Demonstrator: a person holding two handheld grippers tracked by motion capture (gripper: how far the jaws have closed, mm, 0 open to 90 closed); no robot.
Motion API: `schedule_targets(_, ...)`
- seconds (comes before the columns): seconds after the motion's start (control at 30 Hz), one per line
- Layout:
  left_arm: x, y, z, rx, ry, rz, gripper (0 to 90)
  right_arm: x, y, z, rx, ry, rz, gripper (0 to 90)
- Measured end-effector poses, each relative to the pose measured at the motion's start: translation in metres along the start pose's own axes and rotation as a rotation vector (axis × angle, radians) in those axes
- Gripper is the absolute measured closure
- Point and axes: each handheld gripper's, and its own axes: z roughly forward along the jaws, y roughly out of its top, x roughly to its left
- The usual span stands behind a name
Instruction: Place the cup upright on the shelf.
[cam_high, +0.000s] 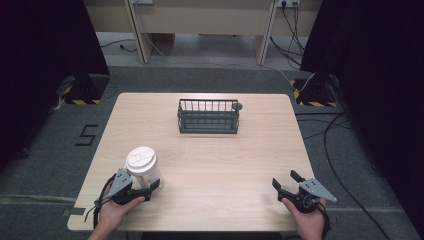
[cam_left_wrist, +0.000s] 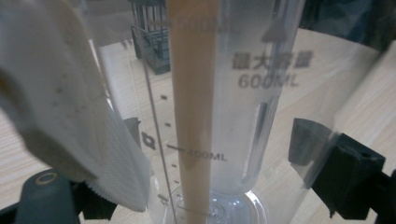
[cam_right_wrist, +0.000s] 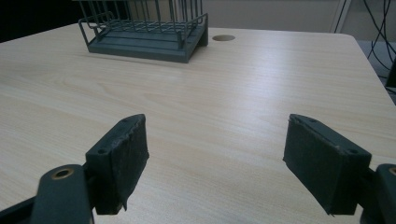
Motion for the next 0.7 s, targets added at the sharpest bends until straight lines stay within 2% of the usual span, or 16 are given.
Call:
schedule_targets(0.27,-0.001,0.004,-0.002,-0.004,0.006,0.002,15.5,0.000,0.000,0.000,0.000,-0.001,0.005,22.4)
schedule_targets(0.4,-0.001,0.008,-0.002,0.001,0.011,0.018,15.6,0.000,0.000,0.000,0.001,-0.001,0.010,22.5)
schedule_targets(0.7,0.001,0.022,0.006,-0.011,0.014,0.016,15.5,-0.001,0.000,0.000,0.000,-0.002,0.014,22.4)
